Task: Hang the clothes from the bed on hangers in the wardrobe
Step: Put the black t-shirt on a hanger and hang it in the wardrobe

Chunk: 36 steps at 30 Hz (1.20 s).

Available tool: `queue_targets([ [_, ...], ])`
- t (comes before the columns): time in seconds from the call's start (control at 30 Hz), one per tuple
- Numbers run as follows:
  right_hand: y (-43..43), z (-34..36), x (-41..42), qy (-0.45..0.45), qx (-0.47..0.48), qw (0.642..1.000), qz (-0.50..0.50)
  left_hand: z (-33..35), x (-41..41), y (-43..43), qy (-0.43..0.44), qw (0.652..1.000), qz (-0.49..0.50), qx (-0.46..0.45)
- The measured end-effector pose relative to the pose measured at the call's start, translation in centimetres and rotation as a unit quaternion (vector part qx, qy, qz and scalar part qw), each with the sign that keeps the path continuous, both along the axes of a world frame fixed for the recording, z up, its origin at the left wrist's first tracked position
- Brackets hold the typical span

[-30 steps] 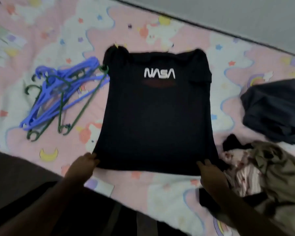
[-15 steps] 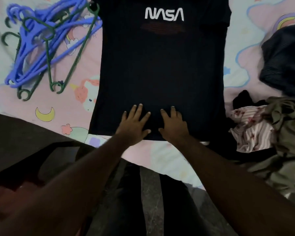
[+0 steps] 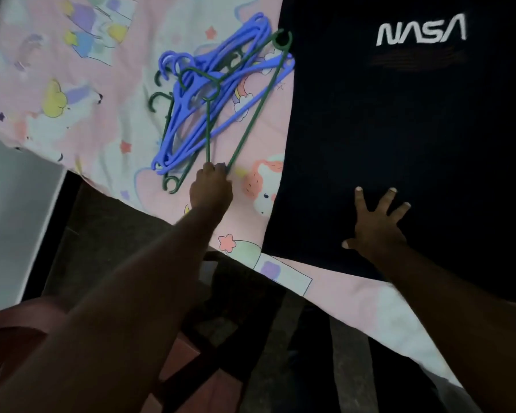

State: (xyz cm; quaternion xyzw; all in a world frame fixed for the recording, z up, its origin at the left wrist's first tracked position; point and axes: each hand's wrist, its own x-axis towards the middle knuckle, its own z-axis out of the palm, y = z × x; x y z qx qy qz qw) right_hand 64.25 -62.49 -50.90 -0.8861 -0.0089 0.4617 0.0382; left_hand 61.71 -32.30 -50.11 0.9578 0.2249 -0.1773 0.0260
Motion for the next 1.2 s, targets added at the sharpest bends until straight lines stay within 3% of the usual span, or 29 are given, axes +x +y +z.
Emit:
queue_targets([
  [0.23, 0.4, -1.0, 0.5, 0.015, -0.034, 0.999, 0.019, -1.7, 4.2, 0.4, 0.02, 0.998, -0.021, -0.059],
  [0.5, 0.7, -1.0, 0.1, 0.006, -0.049, 0.999, 0.02, -1.6, 5.5, 1.0, 0.038, 0.998, 0.013, -0.045],
  [0.73, 0.8, -0.5, 0.2, 0.013, -0.04, 0.999, 0.011, -1.3, 3.1, 2.4, -0.04, 0.995, 0.051, -0.081],
  [1.07, 0.5, -0.4, 0.0, 0.004, -0.031, 0.999, 0.02, 0.1, 4.6, 6.1, -0.091, 0.991, 0.101, -0.011],
  [1.2, 0.6, -0.4, 0.0, 0.003, -0.032, 0.999, 0.017, 0.6, 5.4, 6.9, -0.086, 0.995, 0.055, 0.016],
])
